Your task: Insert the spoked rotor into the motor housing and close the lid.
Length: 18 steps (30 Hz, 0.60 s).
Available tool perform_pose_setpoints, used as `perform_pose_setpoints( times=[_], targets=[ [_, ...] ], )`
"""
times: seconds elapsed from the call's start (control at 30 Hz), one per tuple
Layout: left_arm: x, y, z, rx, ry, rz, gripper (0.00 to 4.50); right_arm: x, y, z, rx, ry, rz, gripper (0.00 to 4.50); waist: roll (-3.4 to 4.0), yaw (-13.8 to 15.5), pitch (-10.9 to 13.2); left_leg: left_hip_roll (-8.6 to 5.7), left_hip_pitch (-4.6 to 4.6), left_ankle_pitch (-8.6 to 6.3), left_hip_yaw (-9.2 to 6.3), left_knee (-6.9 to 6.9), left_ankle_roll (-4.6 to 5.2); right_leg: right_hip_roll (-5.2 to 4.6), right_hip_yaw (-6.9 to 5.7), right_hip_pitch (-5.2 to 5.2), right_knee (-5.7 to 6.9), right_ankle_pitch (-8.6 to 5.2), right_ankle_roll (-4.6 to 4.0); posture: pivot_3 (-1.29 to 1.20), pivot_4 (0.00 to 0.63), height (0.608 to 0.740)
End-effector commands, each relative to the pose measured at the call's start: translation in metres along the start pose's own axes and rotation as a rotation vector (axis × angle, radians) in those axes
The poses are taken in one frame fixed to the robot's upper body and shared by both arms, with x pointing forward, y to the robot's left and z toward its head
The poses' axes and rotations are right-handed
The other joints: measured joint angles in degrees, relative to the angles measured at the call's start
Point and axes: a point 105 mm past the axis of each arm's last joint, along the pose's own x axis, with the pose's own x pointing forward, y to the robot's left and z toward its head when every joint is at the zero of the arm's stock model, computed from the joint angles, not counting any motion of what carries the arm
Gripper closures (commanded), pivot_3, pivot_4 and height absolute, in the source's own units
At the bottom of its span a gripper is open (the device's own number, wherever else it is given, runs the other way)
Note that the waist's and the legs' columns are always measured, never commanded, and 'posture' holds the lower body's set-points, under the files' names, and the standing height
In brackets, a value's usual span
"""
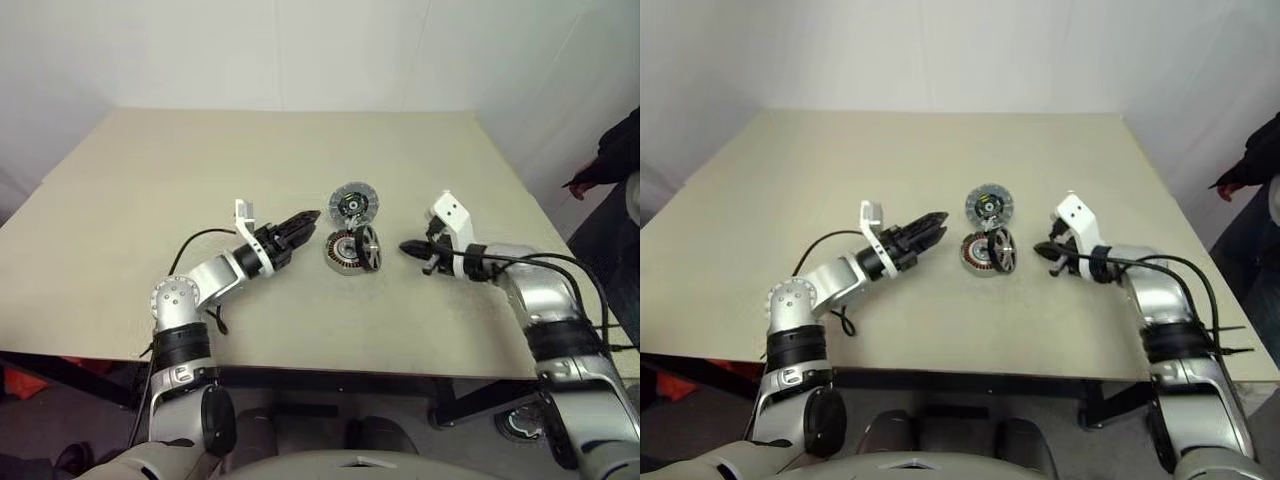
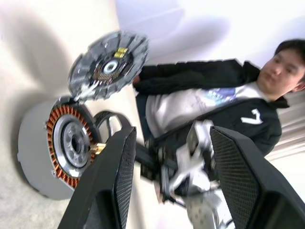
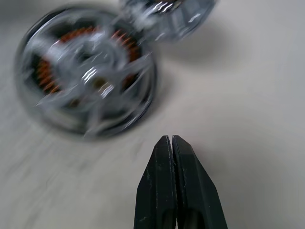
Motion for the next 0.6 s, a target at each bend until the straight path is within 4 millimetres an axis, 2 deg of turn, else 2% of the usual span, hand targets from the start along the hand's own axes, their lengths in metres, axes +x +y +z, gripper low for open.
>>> perform_pose_setpoints(
  times=[0.03, 0.33, 0.47, 0.6],
  targets=[
    [-0.004, -0.007, 0.005, 0.019, -0.032, -0.019, 1.88, -0.001, 0.011, 0.023, -0.044, -0.057, 0.036, 4.50, 0.00, -0.20, 0.01, 0.01, 0.02, 0.01, 0.01, 0.00, -0.03, 0.02, 0.00, 0.01, 0.00, -0.13, 0.23, 0.00, 0.000, 0.740],
    [-0.004, -0.004, -0.001, 0.025, -0.044, 0.000, 1.88, 0.022, 0.015, 0.038, -0.038, -0.087, 0.041, 4.50, 0.01, -0.04, 0.00, 0.10, 0.10, 0.07, -0.02, 0.02, -0.13, 0.02, -0.02, -0.01, 0.00, -0.21, 0.40, 0.00, 0.000, 0.740],
    [-0.006, -0.002, -0.003, 0.031, -0.048, 0.013, 1.88, 0.029, 0.013, 0.046, -0.050, -0.101, 0.043, 4.50, 0.00, -0.05, 0.00, 0.09, 0.05, 0.06, -0.03, 0.02, -0.12, 0.02, -0.02, -0.06, 0.00, 0.01, 0.04, 0.00, 0.000, 0.740],
    [-0.010, 0.002, -0.001, 0.035, -0.064, 0.029, 1.88, 0.040, 0.022, 0.048, -0.061, -0.113, 0.078, 4.50, 0.00, -0.17, 0.00, 0.12, 0.02, 0.03, -0.02, 0.00, -0.16, 0.03, -0.04, -0.10, -0.01, 0.01, 0.03, 0.00, 0.000, 0.740]
  ],
)
